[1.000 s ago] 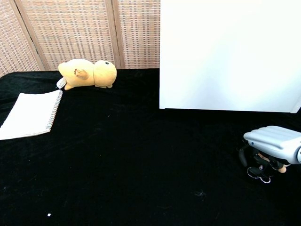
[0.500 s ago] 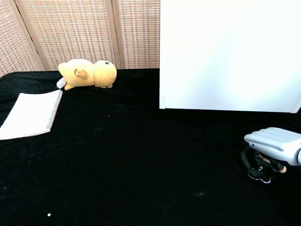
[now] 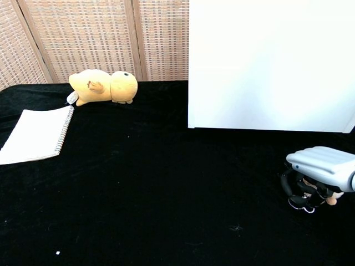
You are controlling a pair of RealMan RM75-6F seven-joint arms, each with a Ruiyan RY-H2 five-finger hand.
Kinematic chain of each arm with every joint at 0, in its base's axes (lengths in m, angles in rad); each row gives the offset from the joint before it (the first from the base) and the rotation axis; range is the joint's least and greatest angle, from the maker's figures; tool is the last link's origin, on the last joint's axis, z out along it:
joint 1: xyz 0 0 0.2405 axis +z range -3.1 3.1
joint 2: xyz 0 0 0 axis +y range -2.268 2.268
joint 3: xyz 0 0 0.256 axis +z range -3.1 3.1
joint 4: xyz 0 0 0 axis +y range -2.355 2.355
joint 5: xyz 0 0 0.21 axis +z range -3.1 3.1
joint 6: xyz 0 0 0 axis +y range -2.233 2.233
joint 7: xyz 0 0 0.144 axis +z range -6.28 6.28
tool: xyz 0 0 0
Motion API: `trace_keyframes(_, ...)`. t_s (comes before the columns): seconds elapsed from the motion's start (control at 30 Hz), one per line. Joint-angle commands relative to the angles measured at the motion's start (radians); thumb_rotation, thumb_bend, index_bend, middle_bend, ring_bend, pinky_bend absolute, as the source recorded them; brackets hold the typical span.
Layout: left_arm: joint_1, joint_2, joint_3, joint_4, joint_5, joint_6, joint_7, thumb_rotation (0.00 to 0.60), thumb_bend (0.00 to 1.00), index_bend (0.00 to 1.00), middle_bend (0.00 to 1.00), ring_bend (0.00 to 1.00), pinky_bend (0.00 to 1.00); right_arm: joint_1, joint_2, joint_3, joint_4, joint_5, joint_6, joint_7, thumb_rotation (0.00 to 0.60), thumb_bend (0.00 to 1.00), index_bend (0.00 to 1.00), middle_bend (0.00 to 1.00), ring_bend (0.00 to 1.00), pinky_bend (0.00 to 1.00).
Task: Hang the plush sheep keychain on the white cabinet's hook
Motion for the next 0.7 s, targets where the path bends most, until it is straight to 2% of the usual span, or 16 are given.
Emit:
trace_keyframes(0.03, -0.001, 0.000, 0.000, -0.001, 0.000, -0.001, -0.001, 0.600, 0.00, 0.00, 0.00, 0.00, 0.00, -0.005, 0.015, 0.005, -0.023, -0.037, 0.022, 0.039, 0.600, 0.60, 0.65, 0.92, 0.89, 1.00)
trace_keyframes(0.33, -0.002, 0.004, 0.000, -0.003, 0.000, -0.004, -0.009, 0.600, 0.00, 0.00, 0.00, 0.00, 0.00, -0.025, 0.059, 0.021, -0.078, -0.167, 0.136, 0.158, 0.600, 0.61, 0.68, 0.92, 0.89, 1.00)
trace_keyframes(0.7, 0.000, 0.014, -0.001, -0.008, -0.001, -0.003, -0.033, 0.600, 0.00, 0.00, 0.00, 0.00, 0.00, -0.057, 0.180, 0.067, -0.173, -0.318, 0.331, 0.280, 0.600, 0.61, 0.70, 0.92, 0.89, 1.00)
